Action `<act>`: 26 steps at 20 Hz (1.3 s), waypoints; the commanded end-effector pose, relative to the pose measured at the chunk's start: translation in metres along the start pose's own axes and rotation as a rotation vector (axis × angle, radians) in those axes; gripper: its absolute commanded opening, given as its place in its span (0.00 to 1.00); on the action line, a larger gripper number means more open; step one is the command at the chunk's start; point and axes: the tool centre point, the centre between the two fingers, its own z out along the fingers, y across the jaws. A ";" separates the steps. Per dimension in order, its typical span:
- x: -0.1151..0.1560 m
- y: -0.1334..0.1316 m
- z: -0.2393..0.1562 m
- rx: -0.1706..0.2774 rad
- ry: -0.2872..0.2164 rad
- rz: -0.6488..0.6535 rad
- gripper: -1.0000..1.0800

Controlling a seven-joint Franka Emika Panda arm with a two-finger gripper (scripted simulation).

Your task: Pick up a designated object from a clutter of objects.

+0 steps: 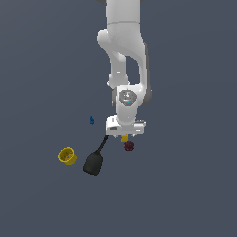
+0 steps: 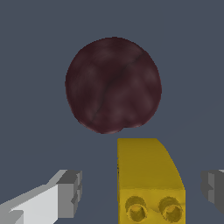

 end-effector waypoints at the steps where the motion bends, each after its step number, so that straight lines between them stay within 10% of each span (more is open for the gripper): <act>1: 0.001 0.000 0.004 0.000 0.001 0.000 0.96; 2: 0.001 0.000 0.004 0.000 0.001 0.000 0.96; 3: 0.001 0.000 0.004 0.000 0.001 0.000 0.00; 26: 0.000 0.014 -0.038 0.000 0.001 0.000 0.00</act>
